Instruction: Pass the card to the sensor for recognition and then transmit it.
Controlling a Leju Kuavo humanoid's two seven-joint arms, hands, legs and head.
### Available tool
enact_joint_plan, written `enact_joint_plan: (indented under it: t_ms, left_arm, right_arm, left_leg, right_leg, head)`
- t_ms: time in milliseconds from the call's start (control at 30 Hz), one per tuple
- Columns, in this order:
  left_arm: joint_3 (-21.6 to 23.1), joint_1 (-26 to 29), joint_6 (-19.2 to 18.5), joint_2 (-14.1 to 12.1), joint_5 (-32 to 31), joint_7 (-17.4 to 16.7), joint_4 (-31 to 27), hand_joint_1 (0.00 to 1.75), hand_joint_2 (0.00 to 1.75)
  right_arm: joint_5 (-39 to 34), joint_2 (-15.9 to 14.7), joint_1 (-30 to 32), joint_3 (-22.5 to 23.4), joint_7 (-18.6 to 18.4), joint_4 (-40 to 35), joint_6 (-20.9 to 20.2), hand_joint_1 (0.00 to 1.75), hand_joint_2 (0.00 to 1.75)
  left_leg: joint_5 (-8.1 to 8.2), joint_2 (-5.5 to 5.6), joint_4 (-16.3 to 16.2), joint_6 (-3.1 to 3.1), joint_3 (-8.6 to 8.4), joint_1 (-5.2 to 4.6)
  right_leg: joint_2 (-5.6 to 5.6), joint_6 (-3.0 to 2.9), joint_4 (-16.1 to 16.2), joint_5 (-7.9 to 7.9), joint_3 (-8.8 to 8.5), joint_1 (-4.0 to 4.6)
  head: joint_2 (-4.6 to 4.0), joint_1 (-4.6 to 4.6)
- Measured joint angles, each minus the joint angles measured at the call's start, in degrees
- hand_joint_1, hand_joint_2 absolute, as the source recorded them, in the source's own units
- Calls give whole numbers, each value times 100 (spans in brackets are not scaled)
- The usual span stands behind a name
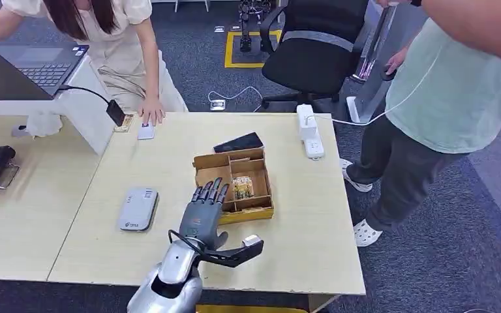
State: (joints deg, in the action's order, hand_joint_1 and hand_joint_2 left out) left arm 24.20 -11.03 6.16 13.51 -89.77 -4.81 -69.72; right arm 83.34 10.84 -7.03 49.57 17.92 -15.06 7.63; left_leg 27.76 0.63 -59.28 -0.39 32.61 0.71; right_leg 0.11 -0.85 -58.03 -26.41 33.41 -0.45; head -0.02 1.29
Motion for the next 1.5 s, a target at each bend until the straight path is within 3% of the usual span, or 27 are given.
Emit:
enact_joint_plan:
  t_ms: [733,1000,1500]
  left_arm:
    - [0,4,-55,39,-9,-2,-46,0,175]
    - [0,-12,-17,-15,-9,-295,-20,0,175]
    - [-2,-17,-20,-101,-9,-310,-20,0,175]
  right_arm:
    - [-9,0,-1,0,7,0,0,0,175]
    - [-9,2,-1,-2,7,0,-4,0,175]
    - [-9,2,1,-11,-2,0,-15,0,175]
  left_leg:
    - [0,0,0,0,0,0]
    - [0,0,0,0,0,0]
    - [0,0,0,0,0,0]
  right_leg:
    - [0,0,0,0,0,0]
    - [0,0,0,0,0,0]
    - [0,0,0,0,0,0]
  head:
    - [0,2]
    - [0,2]
    - [2,2]
